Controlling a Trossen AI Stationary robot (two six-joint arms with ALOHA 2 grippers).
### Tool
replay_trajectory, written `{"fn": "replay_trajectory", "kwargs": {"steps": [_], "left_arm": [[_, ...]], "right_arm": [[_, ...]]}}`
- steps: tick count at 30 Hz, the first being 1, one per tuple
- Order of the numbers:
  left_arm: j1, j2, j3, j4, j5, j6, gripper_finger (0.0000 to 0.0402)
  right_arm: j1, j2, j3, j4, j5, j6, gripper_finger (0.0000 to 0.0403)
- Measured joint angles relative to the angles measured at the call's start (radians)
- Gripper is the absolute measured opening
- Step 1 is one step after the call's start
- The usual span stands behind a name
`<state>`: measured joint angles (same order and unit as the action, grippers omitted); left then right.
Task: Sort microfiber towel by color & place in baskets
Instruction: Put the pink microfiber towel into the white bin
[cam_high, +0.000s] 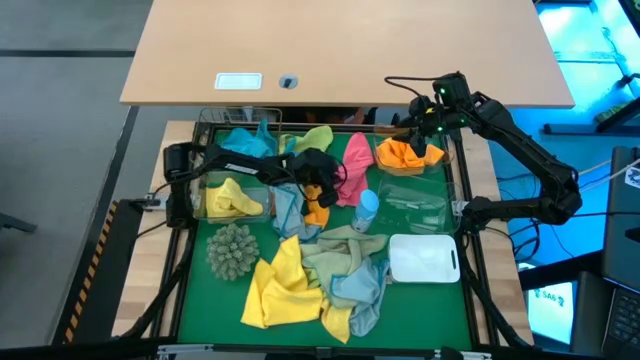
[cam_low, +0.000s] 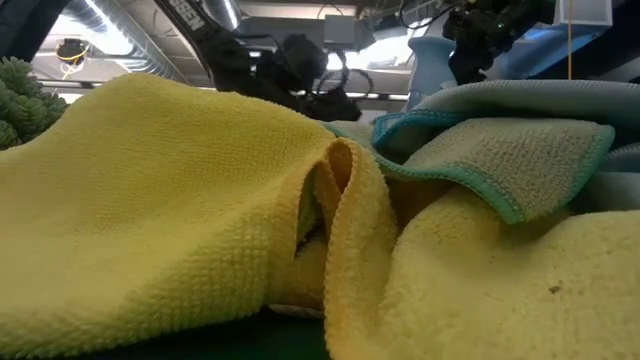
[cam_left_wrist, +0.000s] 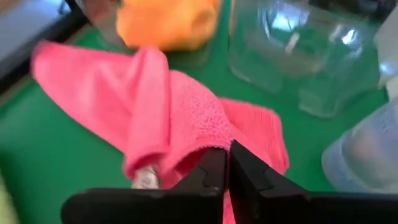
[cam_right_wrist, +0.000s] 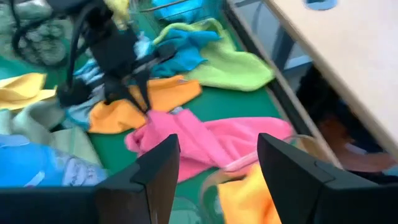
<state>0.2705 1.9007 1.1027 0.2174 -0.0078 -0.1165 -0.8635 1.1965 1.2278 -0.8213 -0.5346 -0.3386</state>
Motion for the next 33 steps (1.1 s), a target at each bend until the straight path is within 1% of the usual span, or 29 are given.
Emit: {"fn": "replay_trajectory", "kwargs": {"steps": [4, 8, 12, 16, 18, 20, 22, 24, 26, 30, 33], "left_arm": [[0.016, -0.078, 0.000, 0.002, -0.001, 0.022, 0.0002], [0.034, -0.152, 0.000, 0.011, 0.000, 0.022, 0.0001], [0.047, -0.211, 0.000, 0.067, 0.002, 0.022, 0.0001], [0.055, -0.240, 0.000, 0.120, 0.009, 0.022, 0.0001], [0.057, -0.240, 0.000, 0.154, 0.030, 0.019, 0.0001], [0.057, -0.240, 0.000, 0.179, 0.052, 0.014, 0.0001], [0.057, -0.240, 0.000, 0.187, 0.058, 0.015, 0.0000], [0.052, -0.239, 0.000, 0.188, 0.059, 0.015, 0.0000], [0.049, -0.239, 0.000, 0.199, 0.063, 0.015, 0.0000], [0.047, -0.239, 0.000, 0.227, 0.115, 0.009, 0.0000], [0.041, -0.239, 0.000, 0.245, 0.130, -0.009, 0.0000]], "right_arm": [[0.000, 0.000, -0.039, 0.018, -0.045, -0.001, 0.0216], [0.001, 0.000, -0.069, 0.040, -0.055, -0.001, 0.0216], [0.035, 0.000, -0.108, 0.143, -0.060, 0.000, 0.0216], [0.109, 0.000, -0.143, 0.293, -0.058, 0.000, 0.0216], [0.156, 0.000, -0.162, 0.381, -0.013, 0.000, 0.0216], [0.205, 0.000, -0.174, 0.448, 0.070, 0.000, 0.0216], [0.251, 0.010, -0.177, 0.497, 0.156, 0.000, 0.0216], [0.291, 0.026, -0.177, 0.530, 0.207, 0.000, 0.0216], [0.322, 0.043, -0.177, 0.564, 0.226, -0.001, 0.0216], [0.369, 0.086, -0.177, 0.625, 0.228, 0.000, 0.0216], [0.397, 0.122, -0.177, 0.651, 0.228, 0.001, 0.0216]]}}
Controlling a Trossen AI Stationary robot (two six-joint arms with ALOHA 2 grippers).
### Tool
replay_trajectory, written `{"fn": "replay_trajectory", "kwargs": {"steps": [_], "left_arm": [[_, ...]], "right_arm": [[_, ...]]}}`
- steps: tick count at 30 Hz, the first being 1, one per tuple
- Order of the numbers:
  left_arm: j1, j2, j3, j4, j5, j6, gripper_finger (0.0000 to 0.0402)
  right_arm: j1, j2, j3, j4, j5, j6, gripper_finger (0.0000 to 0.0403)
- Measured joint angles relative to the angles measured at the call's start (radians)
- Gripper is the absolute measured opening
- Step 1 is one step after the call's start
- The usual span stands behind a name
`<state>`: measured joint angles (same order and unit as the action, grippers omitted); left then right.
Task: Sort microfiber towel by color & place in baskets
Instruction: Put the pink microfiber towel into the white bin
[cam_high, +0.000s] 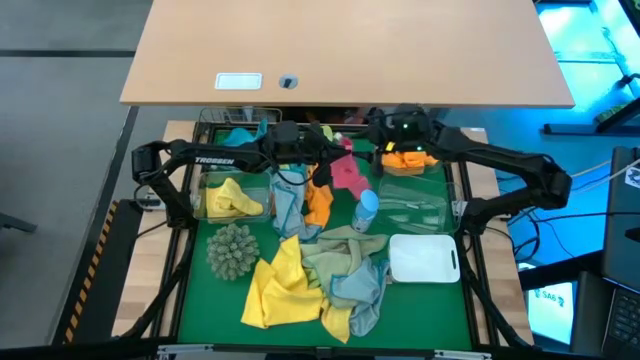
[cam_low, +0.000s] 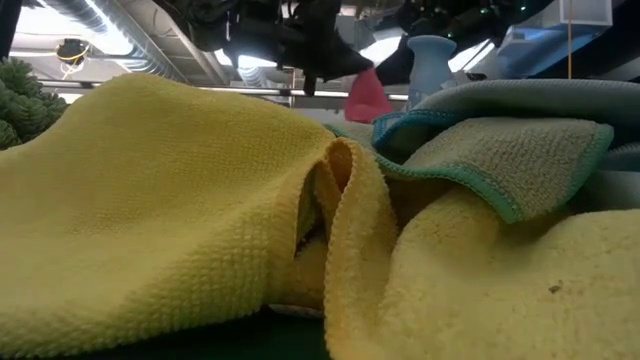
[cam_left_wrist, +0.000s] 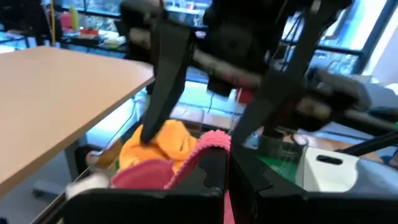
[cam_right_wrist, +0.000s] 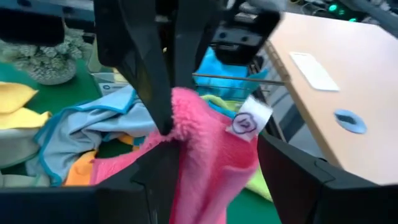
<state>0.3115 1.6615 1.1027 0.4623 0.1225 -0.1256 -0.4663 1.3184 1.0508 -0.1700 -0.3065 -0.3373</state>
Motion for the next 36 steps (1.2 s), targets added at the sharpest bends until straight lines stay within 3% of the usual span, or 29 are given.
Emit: {"fn": "replay_trajectory", "kwargs": {"steps": [13, 17, 24, 29, 36], "left_arm": [[-0.012, 0.000, 0.000, 0.022, 0.004, 0.005, 0.0000], [-0.012, 0.000, 0.000, 0.023, 0.003, 0.005, 0.0000], [-0.012, 0.000, 0.000, 0.027, -0.026, 0.005, 0.0000], [-0.005, -0.006, 0.000, 0.048, -0.026, 0.005, 0.0027], [0.008, -0.032, 0.000, 0.043, -0.027, 0.005, 0.0076]], "right_arm": [[0.051, 0.076, 0.000, 0.038, 0.007, 0.000, 0.0202], [0.050, 0.076, 0.000, 0.062, 0.010, 0.000, 0.0149], [0.048, 0.069, 0.000, 0.062, 0.010, 0.000, 0.0013], [0.047, 0.027, 0.001, 0.049, 0.012, 0.023, 0.0022], [0.048, -0.055, 0.093, -0.143, 0.035, 0.025, 0.0009]]}}
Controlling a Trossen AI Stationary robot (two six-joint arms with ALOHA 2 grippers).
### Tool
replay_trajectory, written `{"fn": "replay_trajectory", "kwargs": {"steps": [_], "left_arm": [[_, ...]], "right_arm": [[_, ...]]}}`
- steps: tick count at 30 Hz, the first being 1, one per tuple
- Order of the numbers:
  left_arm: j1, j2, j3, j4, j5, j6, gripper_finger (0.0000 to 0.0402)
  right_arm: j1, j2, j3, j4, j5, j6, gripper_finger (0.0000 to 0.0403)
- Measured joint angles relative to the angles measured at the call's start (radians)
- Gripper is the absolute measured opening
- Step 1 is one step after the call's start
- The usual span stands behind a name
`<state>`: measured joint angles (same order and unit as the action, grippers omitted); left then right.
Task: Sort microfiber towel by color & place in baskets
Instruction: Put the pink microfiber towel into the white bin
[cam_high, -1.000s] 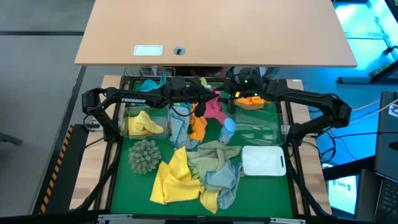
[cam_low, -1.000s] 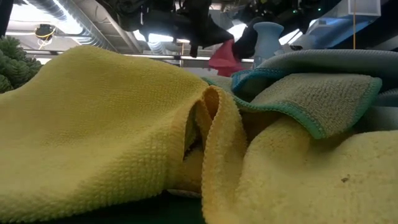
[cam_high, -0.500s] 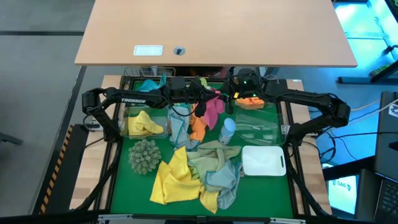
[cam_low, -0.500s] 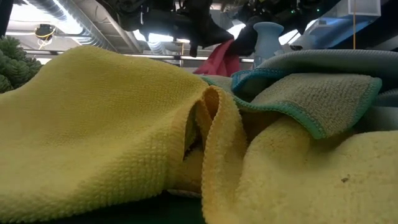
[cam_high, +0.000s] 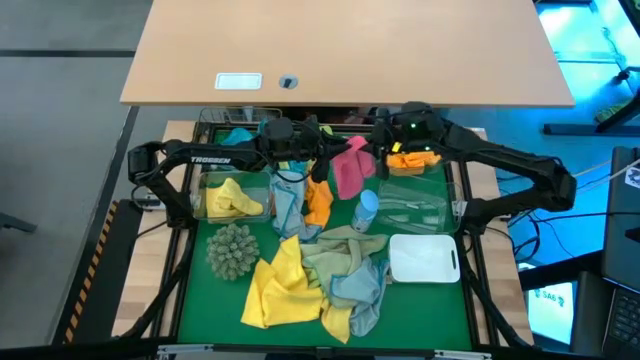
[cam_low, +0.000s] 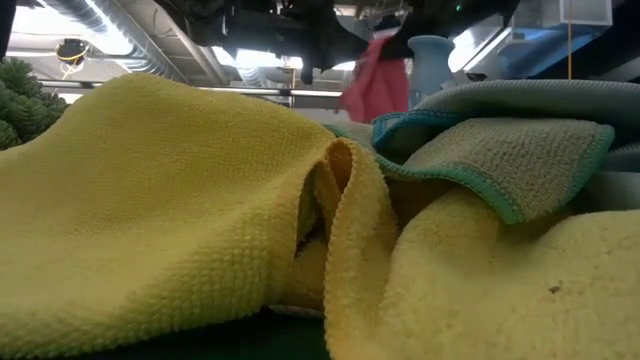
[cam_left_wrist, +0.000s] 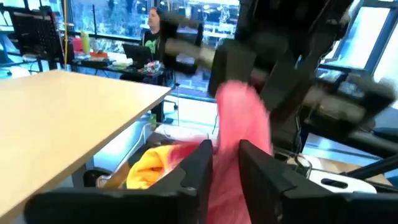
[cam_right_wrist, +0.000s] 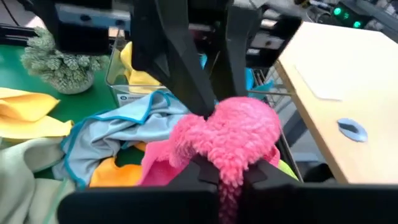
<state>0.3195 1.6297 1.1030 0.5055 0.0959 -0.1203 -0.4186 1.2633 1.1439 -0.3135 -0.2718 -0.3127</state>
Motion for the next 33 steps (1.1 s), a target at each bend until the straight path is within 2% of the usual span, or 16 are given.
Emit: {"fn": "replay_trajectory", "kwargs": {"steps": [6, 17, 22, 29, 33], "left_arm": [[0.001, -0.009, 0.000, -0.001, -0.001, 0.000, 0.0089], [0.001, -0.010, 0.000, -0.028, -0.001, 0.000, 0.0090], [0.001, -0.010, 0.000, -0.055, -0.001, 0.000, 0.0090], [0.001, -0.010, 0.000, -0.082, -0.002, 0.000, 0.0090], [0.001, -0.010, 0.000, -0.081, -0.002, 0.000, 0.0090]], "right_arm": [[0.000, -0.058, 0.132, -0.217, 0.062, 0.020, 0.0004], [0.000, -0.136, 0.426, -0.604, 0.060, 0.208, 0.0004], [0.004, -0.180, 0.475, -0.731, 0.052, 0.303, 0.0002], [0.165, -0.237, 0.475, -0.847, 0.100, 0.438, 0.0002], [0.316, -0.242, 0.475, -0.880, 0.200, 0.531, 0.0001]]}}
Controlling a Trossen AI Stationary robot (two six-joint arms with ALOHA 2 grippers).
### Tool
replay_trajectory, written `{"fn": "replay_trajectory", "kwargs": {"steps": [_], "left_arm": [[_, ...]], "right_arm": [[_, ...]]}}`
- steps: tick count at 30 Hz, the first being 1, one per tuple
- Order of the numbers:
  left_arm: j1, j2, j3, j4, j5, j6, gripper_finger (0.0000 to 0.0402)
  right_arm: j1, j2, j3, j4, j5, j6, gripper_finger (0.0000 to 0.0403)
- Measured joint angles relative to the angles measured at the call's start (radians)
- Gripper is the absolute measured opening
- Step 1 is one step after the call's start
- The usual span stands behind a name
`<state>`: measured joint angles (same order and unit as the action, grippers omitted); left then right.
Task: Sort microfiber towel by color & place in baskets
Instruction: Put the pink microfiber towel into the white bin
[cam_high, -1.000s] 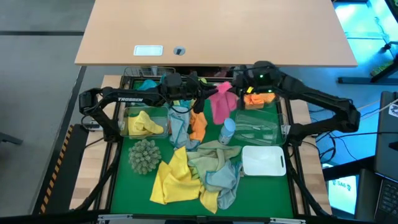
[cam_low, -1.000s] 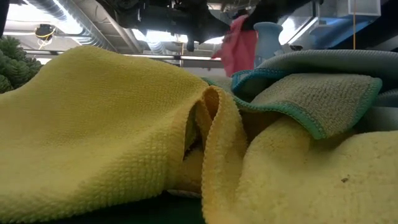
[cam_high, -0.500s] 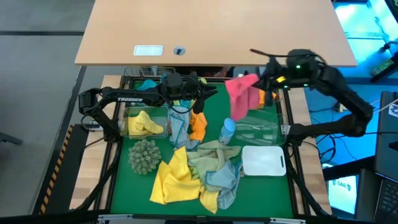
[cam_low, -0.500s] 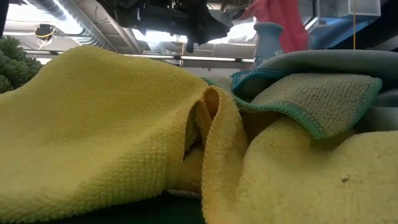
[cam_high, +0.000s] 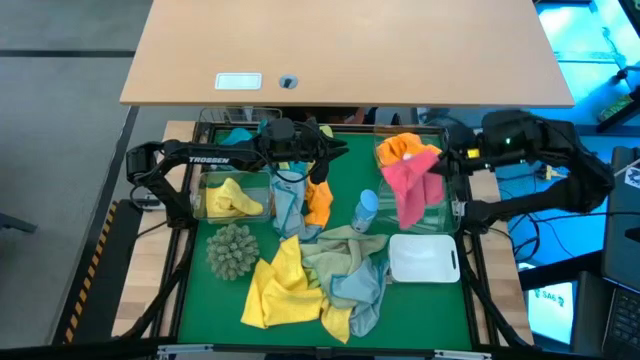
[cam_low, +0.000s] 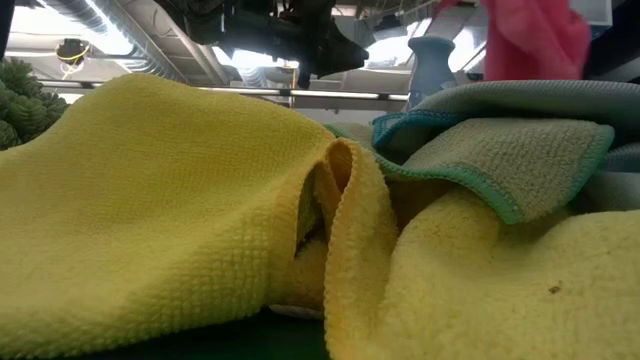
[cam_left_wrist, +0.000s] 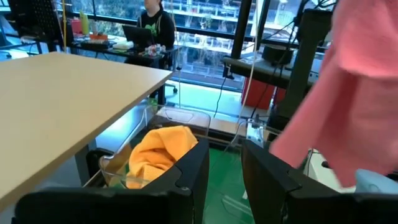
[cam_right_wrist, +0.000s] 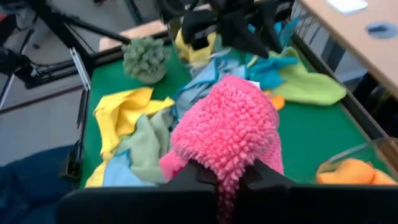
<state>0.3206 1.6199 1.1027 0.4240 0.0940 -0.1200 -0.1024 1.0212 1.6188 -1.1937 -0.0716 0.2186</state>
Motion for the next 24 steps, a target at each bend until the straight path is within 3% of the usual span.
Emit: {"fn": "replay_trajectory", "kwargs": {"steps": [12, 21, 24], "left_arm": [[0.000, 0.000, 0.000, -0.006, 0.000, 0.000, 0.0090], [0.000, 0.000, 0.000, -0.028, 0.000, 0.000, 0.0090], [0.000, 0.000, 0.000, -0.029, 0.000, 0.000, 0.0090]], "right_arm": [[0.396, 0.025, -0.103, -0.056, 0.214, 0.245, 0.0001], [0.591, 0.024, -0.229, -0.117, 0.374, 0.448, 0.0001], [0.633, 0.024, -0.277, -0.125, 0.375, 0.517, 0.0001]]}}
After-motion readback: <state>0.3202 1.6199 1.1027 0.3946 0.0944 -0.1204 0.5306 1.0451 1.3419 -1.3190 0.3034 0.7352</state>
